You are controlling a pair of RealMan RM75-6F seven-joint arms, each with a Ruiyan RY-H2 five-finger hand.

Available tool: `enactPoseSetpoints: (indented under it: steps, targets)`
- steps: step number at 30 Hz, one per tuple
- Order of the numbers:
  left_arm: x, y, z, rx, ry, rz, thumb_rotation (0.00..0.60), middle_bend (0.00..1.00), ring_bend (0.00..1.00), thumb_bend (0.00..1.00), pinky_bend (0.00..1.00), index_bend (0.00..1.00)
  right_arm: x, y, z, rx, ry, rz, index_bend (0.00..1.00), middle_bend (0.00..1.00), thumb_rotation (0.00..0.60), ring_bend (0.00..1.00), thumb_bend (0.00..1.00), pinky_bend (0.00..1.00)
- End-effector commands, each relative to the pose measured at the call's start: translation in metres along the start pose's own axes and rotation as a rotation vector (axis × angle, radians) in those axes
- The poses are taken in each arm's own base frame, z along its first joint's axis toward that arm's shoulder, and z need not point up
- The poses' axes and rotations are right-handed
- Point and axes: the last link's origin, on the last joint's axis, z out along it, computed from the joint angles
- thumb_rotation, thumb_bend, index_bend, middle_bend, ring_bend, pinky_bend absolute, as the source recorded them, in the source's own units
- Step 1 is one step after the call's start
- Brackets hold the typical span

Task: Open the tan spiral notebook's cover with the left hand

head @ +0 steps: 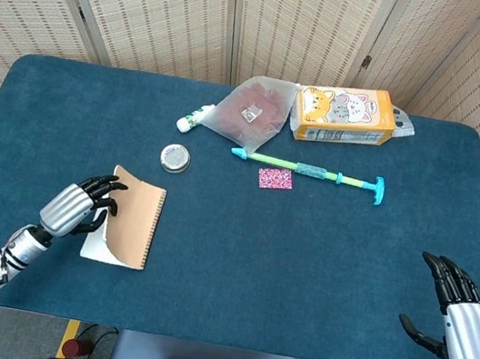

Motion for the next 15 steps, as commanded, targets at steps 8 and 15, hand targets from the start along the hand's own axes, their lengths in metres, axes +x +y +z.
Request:
enactPoseSetpoints:
  steps: [8,15]
  targets:
    - [0.027,0.013,0.0,-0.13,0.03,0.079,0.6,0.24,0.15,0.69,0.26,0.6,-0.001,0.001,-0.002,0.006,0.006,0.008,0.02,0.16,0.6,0.1,0.24,0.15]
    - [0.021,0.051,0.017,-0.261,-0.018,0.115,0.6,0.24,0.15,0.69,0.26,0.59,0.0,0.005,-0.007,-0.002,0.016,0.014,0.02,0.16,0.6,0.1,0.24,0.15]
